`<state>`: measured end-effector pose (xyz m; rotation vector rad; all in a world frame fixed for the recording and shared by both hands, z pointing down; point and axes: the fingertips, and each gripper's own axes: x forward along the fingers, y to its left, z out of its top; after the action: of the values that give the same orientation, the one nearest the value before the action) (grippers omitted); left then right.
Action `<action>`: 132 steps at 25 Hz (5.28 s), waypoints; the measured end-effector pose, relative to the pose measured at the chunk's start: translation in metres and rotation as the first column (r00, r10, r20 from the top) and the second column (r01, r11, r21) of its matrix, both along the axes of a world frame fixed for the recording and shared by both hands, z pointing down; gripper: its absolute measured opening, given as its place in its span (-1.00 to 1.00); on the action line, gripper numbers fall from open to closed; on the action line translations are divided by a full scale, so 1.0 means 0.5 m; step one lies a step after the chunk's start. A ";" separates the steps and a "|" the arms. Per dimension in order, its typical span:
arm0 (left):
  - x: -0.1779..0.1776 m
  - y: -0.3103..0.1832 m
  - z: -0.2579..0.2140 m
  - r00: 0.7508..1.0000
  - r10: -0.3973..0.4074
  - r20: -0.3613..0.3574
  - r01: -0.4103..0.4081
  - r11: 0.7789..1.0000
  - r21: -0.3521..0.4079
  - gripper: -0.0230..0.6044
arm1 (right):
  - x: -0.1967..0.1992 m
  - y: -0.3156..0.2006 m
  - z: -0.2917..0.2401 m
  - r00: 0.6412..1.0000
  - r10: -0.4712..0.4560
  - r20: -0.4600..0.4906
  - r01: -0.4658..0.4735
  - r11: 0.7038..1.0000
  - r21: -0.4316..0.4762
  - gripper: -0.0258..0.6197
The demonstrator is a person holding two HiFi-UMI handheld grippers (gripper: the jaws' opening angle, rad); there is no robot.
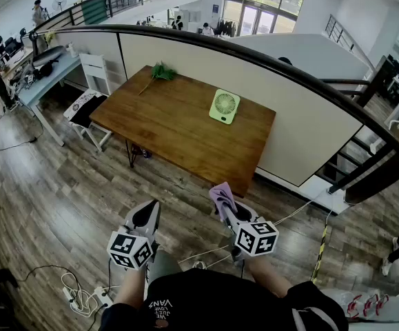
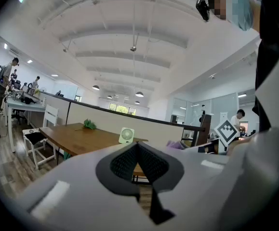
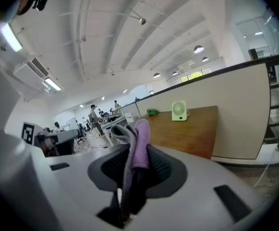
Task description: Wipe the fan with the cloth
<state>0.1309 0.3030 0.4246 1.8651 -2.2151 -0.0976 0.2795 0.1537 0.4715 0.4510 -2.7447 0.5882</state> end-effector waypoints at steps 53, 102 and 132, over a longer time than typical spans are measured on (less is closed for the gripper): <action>-0.417 -0.490 0.104 0.862 0.497 -0.098 -0.504 0.861 -0.064 -0.89 | -0.343 -0.305 0.057 0.886 0.463 -0.024 -0.463 0.882 -0.082 -0.61; -0.586 -0.911 0.221 0.585 0.791 -0.176 -0.811 0.573 -0.118 -0.87 | -0.558 -0.586 0.070 0.712 0.698 -0.079 -0.701 0.713 -0.016 -0.61; -0.471 -1.090 0.419 0.612 0.760 -0.218 -0.786 0.554 -0.275 -0.35 | -0.672 -0.801 0.111 0.930 0.349 -0.114 -0.351 0.936 0.006 -0.61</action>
<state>-0.1048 -0.2419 0.6340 2.3636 -1.0534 0.3600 -0.0568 -0.2469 0.5269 0.9536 -2.5644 0.6418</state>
